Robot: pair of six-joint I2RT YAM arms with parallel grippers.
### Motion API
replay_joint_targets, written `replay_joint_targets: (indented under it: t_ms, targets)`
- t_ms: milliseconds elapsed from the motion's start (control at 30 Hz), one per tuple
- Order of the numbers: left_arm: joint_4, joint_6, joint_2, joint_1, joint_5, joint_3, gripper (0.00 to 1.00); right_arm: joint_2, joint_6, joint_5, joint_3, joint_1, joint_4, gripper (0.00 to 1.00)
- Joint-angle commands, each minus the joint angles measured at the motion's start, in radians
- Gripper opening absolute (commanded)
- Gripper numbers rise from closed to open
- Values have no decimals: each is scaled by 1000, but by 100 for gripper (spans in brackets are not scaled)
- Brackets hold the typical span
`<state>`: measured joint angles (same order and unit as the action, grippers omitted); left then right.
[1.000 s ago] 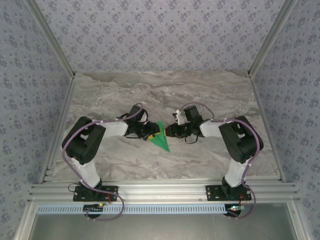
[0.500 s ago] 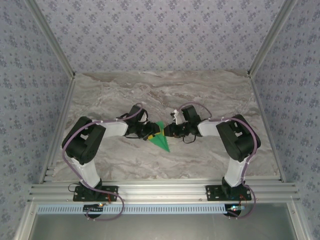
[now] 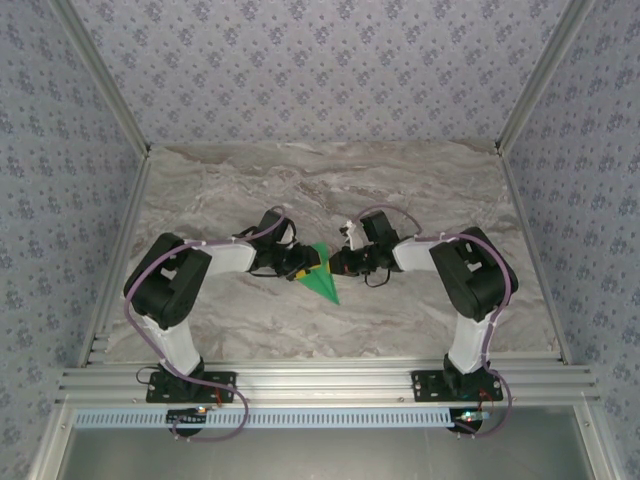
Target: Fold a paper plane with a square sheet of paper (fold left side to right side)
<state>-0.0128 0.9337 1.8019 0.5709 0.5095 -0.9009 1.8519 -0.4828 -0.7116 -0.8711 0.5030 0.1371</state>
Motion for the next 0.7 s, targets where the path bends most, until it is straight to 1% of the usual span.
replay_joint_targets:
  t_ms: [0, 467, 667]
  targets:
    - [9, 2, 11, 5, -17, 1, 44, 22, 30, 33, -28, 7, -50, 9]
    - [8, 3, 7, 7, -19, 6, 44, 36, 58, 73, -41, 12, -92, 9]
    - [10, 1, 1, 6, -19, 7, 44, 40, 85, 108, -59, 22, -146, 9]
